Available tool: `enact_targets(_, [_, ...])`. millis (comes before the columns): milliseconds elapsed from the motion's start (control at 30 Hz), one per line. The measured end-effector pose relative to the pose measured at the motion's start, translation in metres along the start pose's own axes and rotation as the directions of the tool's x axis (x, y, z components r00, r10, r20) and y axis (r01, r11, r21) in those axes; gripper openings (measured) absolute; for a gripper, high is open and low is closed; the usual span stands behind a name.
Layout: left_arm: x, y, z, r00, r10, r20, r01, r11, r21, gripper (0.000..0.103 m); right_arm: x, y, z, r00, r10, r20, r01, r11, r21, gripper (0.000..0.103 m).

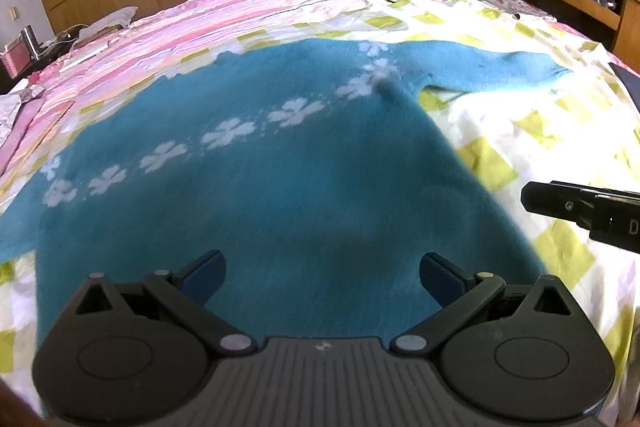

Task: Fold small clothes
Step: 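Grasp the sweater sleeve cuff with the right gripper and lift it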

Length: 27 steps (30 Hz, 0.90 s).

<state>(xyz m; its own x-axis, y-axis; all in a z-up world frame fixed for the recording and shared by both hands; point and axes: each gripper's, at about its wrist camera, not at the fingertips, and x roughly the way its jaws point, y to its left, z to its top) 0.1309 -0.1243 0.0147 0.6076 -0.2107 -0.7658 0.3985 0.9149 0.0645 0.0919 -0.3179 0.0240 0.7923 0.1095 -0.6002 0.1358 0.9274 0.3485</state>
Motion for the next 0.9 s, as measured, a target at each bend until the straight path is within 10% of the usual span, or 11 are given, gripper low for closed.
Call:
enact_targets(533, [0.041, -0.054, 0.056, 0.997, -0.069, 0.029, 0.067, 0.996, 0.066, 0.103, 0.028, -0.091, 0.059, 0.991, -0.114, 0.073, 0.096, 0.971, 0.217, 0.035])
enact_targets(900, [0.066, -0.083, 0.077, 0.993, -0.112, 0.038, 0.109, 0.99, 0.084, 0.103, 0.059, -0.171, 0.098, 0.979, -0.191, 0.07, 0.137, 0.875, 0.464, 0.038])
